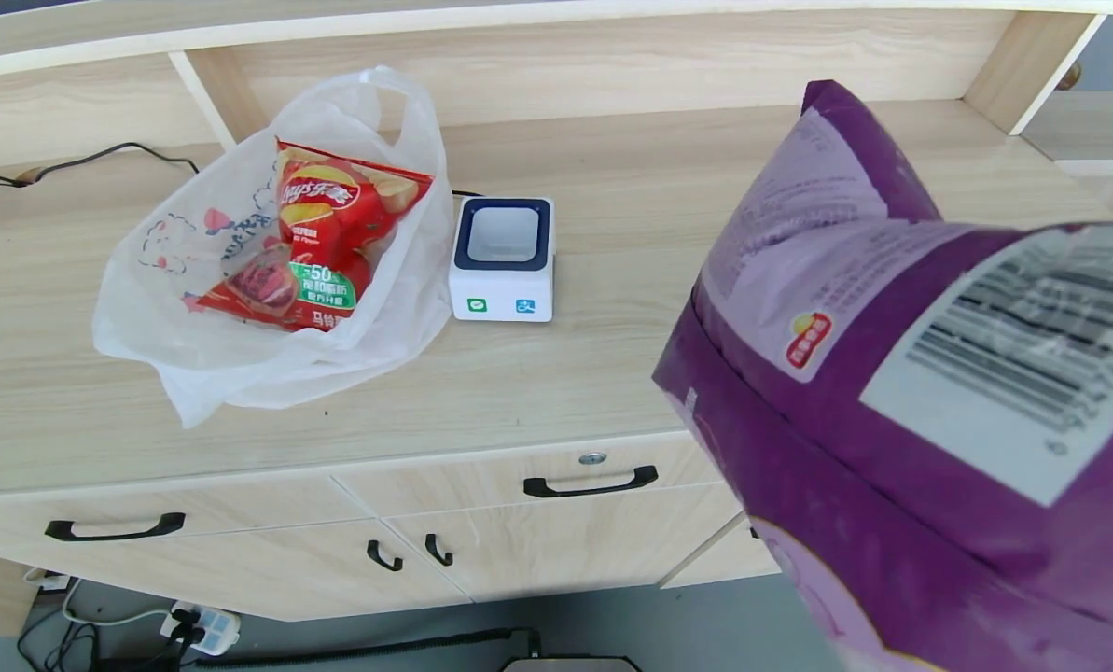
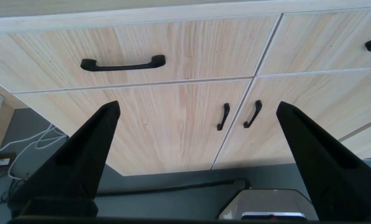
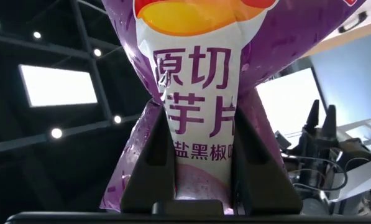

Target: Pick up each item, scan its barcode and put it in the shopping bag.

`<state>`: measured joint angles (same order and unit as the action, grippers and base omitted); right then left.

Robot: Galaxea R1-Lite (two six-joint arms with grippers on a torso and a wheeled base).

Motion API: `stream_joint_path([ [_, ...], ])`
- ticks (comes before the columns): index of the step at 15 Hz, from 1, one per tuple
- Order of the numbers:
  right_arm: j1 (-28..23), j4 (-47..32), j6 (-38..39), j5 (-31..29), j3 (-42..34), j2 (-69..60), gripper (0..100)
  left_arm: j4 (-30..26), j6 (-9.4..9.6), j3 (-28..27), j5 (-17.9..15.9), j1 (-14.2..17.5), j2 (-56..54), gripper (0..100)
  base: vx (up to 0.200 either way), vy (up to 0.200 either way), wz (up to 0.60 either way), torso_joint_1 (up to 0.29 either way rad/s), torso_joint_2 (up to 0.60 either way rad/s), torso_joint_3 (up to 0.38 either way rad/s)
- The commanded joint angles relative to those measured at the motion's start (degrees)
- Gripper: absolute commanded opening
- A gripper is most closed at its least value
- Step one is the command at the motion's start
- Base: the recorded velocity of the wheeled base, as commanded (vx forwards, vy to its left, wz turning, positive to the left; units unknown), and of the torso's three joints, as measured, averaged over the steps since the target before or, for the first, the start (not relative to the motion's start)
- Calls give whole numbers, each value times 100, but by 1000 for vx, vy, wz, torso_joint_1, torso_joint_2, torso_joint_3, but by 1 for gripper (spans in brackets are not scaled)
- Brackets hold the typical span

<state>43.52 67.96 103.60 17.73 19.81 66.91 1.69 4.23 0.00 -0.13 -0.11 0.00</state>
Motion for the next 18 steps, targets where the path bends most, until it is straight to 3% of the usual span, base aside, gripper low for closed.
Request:
stream_joint_path([
  [1,7,209,240,3,58,146,0,-2,-1,0,-4,2,9,100,0,0,0,0,0,0],
  [7,16,683,987,3,-373,129,0,-20,-19,0,-4,-7,9,100,0,0,0,0,0,0],
  [9,289,815,1233,3,-443,41,0,-11,-28,0,-4,2,9,100,0,0,0,0,0,0],
  [18,728,859,1233,82,-399,384,0,-11,-54,0,5,2,9,100,0,0,0,0,0,0],
])
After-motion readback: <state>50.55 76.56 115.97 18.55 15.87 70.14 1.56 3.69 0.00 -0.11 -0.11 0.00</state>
